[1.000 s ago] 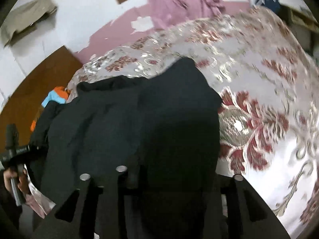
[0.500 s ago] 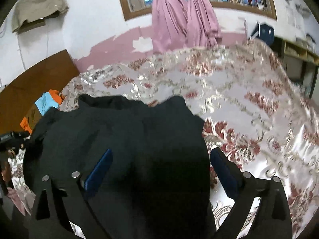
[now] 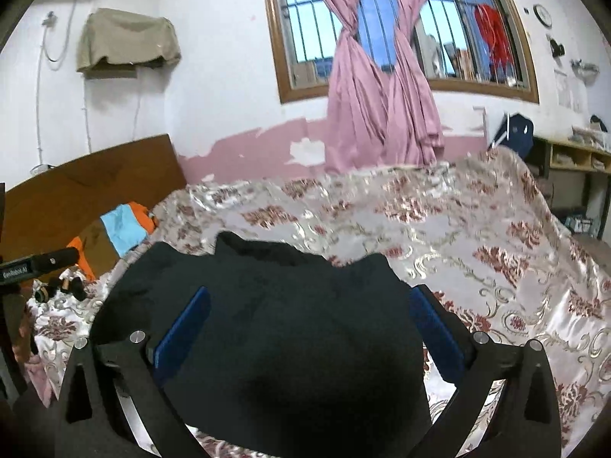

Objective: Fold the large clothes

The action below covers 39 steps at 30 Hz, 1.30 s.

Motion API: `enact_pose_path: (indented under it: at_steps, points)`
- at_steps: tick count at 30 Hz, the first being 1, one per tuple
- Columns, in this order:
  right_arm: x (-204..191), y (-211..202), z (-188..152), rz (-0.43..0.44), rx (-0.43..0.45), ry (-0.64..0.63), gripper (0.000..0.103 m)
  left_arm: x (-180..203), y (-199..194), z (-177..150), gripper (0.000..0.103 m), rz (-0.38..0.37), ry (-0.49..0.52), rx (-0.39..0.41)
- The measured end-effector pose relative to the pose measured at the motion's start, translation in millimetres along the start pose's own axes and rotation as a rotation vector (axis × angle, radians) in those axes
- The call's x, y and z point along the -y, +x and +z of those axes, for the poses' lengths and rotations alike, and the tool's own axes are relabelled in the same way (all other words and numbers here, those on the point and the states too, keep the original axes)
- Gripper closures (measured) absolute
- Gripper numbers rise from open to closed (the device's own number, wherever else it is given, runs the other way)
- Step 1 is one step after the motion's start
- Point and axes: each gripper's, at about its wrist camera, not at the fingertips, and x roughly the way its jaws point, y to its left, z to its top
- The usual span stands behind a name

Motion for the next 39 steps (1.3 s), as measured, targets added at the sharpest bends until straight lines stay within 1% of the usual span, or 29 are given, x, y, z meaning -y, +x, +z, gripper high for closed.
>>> enact_pose_path:
  at_steps: [3, 6, 10, 17, 20, 23, 27, 31, 35, 39]
  points:
    - [-8.0, -17.4, 0.1, 0.009, 0.029, -0.003, 0.002, 8.9, -20.2, -6.6, 0.001, -0.002, 0.02, 0.036]
    - [-15.9, -37.3, -2.8, 0.023, 0.057, -0.008, 0.002, 16.8, -43.8, -16.2, 0.001, 0.0, 0.048, 0.091]
    - [-23.6, -61.7, -16.7, 0.057, 0.09, 0.001, 0.002, 22.6, -71.6, -34.7, 0.0, 0.005, 0.067, 0.152]
    - [-29.4, -100.4, -39.2, 0.05, 0.148, 0.001, 0.002, 31.6, -106.5, -60.2, 0.0, -0.001, 0.097, 0.218]
    - [-31.4, -110.6, -46.2, 0.051, 0.154, -0.003, 0.002, 31.7, -119.6, -70.3, 0.0, 0.01, 0.114, 0.254]
    - [-34.3, -116.1, -51.6, 0.059, 0.153, -0.001, 0.002, 29.2, -127.6, -80.4, 0.0, 0.016, 0.11, 0.254]
    - [-36.9, -125.1, -62.5, 0.058, 0.155, -0.008, 0.002, 24.3, -133.0, -95.3, 0.0, 0.031, 0.093, 0.234]
    - [-45.0, -135.5, -77.0, 0.035, 0.165, -0.032, 0.002, 21.9, -133.9, -111.3, 0.0, 0.031, 0.1, 0.197]
    - [-46.3, -144.1, -90.9, 0.021, 0.167, -0.034, 0.002, 17.7, -135.4, -127.2, 0.0, 0.024, 0.076, 0.186]
    - [-45.7, -147.5, -100.9, 0.021, 0.16, -0.029, 0.002, 19.8, -132.6, -140.6, 0.0, 0.044, 0.099, 0.179]
